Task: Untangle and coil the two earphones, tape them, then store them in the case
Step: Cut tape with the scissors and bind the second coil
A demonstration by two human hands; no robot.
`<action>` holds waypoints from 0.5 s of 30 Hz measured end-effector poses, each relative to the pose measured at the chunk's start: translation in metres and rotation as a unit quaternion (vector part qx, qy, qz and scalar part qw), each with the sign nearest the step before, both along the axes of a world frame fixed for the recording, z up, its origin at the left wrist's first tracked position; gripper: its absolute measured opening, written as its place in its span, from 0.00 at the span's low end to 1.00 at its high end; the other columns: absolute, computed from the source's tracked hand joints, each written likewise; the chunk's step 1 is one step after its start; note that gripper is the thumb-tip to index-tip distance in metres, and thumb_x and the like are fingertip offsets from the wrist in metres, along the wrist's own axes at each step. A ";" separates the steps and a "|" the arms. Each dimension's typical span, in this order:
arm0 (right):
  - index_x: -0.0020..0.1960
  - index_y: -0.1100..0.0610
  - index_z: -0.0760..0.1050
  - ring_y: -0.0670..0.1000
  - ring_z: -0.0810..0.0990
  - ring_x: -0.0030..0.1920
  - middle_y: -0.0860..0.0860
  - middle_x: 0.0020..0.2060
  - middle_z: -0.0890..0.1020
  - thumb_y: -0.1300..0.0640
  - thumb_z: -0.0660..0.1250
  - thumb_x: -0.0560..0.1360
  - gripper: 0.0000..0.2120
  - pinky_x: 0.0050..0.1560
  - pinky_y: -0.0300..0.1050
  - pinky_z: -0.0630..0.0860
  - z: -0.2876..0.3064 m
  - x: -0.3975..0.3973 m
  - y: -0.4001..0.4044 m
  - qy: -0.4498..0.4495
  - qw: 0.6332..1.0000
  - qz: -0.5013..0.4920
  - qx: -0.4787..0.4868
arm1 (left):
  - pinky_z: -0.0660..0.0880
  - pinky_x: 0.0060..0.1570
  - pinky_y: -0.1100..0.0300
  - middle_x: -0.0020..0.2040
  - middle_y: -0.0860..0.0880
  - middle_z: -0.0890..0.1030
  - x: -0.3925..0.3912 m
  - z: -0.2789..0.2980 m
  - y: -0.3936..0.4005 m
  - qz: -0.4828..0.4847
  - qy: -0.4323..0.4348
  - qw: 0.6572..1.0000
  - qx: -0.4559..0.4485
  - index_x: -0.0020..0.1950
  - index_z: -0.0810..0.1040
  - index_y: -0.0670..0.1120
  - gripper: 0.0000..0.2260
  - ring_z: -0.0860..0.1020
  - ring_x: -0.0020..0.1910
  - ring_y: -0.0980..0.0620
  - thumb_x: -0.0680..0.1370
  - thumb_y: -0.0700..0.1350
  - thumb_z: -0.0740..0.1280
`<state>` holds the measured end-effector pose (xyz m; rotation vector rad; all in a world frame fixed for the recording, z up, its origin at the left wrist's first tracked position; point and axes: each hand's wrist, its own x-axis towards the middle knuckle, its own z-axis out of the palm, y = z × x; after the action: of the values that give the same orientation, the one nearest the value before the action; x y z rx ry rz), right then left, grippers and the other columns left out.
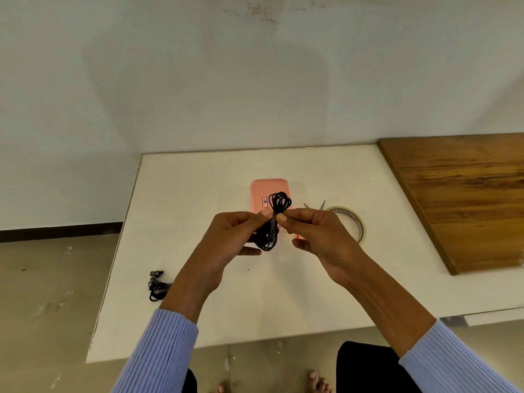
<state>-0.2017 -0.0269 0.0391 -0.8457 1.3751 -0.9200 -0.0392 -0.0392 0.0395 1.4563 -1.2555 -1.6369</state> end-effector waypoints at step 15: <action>0.43 0.55 0.80 0.43 0.79 0.36 0.48 0.35 0.82 0.56 0.70 0.65 0.06 0.41 0.34 0.76 -0.005 -0.001 -0.008 -0.260 0.962 0.034 0.071 | 0.80 0.39 0.59 0.41 0.45 0.85 -0.003 0.005 0.001 0.015 0.139 0.987 0.073 0.48 0.82 0.41 0.13 0.83 0.39 0.50 0.74 0.49 0.66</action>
<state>-0.2030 -0.0344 0.0342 -0.4895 0.9333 -0.8988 -0.0423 -0.0380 0.0450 1.2685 -0.9710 -1.8685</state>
